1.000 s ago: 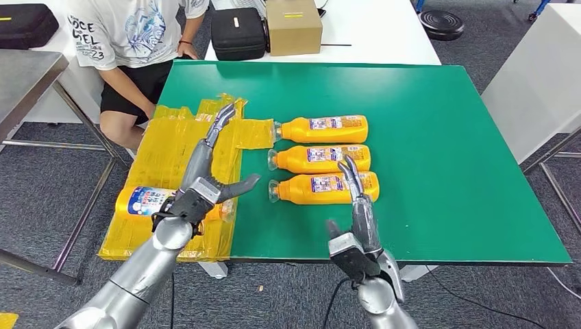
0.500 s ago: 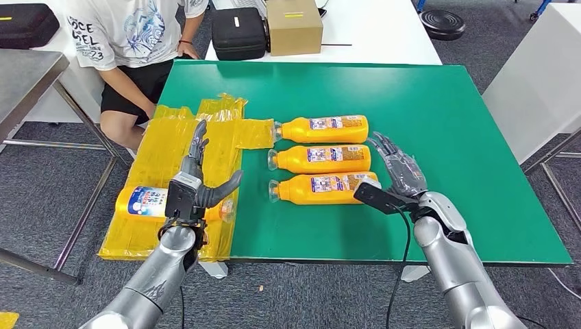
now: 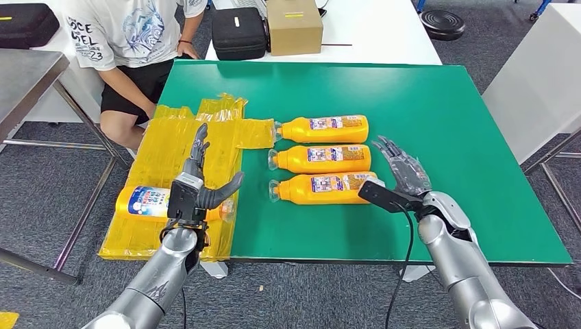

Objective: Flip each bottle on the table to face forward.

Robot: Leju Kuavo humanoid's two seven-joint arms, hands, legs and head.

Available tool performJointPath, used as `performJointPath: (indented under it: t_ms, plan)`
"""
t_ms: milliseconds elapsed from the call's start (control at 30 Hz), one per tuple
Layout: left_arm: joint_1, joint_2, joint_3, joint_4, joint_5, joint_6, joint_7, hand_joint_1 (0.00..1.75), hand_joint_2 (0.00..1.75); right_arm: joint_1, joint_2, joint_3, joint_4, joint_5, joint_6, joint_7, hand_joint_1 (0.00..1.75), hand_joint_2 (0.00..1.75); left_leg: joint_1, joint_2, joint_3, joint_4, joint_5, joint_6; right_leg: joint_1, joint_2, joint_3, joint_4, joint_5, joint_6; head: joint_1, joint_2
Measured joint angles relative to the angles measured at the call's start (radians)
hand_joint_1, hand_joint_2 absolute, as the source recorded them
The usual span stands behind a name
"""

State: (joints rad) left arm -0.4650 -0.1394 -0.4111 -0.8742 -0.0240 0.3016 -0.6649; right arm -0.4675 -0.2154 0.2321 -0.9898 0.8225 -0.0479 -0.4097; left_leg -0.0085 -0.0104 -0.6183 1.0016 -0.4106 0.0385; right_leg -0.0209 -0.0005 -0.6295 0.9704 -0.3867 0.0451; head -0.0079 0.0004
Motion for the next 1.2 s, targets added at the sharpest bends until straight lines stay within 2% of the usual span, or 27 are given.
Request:
performJointPath:
  t_ms: [767, 833, 900, 967, 1067, 1200]
  plan:
    - [0.0, -0.003, 0.005, 0.007, 0.0, 0.001, 0.0, 0.0, 1.75, -0.005, -0.004, 0.001, 0.019, 0.0, 0.0, 0.0, 0.0, 1.75, 0.0, 0.0, 0.0, 0.0, 0.0, 0.0, 0.0, 0.0, 0.0, 0.0, 0.0, 0.0, 0.0, 0.0]
    - [-0.001, -0.004, 0.006, 0.008, -0.019, 0.019, 0.005, 0.0, 1.75, -0.021, 0.006, 0.009, 0.032, 0.012, 0.043, -0.023, 0.0, 1.75, 0.0, 0.001, -0.003, 0.0, 0.0, 0.0, 0.0, 0.0, 0.0, 0.001, 0.0, 0.0, 0.001, 0.0]
    - [-0.013, -0.007, 0.005, 0.023, -0.062, 0.063, 0.015, 0.0, 1.75, -0.095, 0.054, 0.053, 0.112, 0.039, 0.159, -0.068, 0.0, 1.75, 0.001, 0.006, -0.004, -0.001, 0.0, -0.002, 0.0, 0.006, -0.003, 0.002, 0.003, -0.002, 0.003, 0.0]
    - [-0.037, -0.018, 0.004, 0.049, -0.094, 0.096, 0.019, 0.0, 1.75, -0.191, 0.136, 0.128, 0.234, 0.054, 0.245, -0.089, 0.0, 1.75, 0.001, 0.016, -0.002, 0.0, 0.0, -0.003, 0.0, 0.015, -0.006, 0.001, 0.006, -0.005, 0.003, 0.0]
    - [-0.065, -0.039, 0.001, 0.078, -0.103, 0.11, 0.019, 0.0, 1.75, -0.276, 0.242, 0.211, 0.368, 0.047, 0.258, -0.086, 0.0, 1.75, 0.002, 0.011, -0.001, 0.0, 0.004, -0.006, 0.003, 0.012, -0.008, 0.001, 0.006, -0.005, 0.001, 0.0]
    - [-0.07, -0.042, -0.001, 0.099, -0.103, 0.116, 0.022, 0.0, 1.75, -0.333, 0.296, 0.272, 0.464, 0.03, 0.258, -0.093, 0.0, 1.75, 0.004, 0.002, -0.005, 0.0, 0.006, -0.007, 0.004, 0.004, -0.007, 0.002, 0.006, -0.006, 0.002, 0.0]
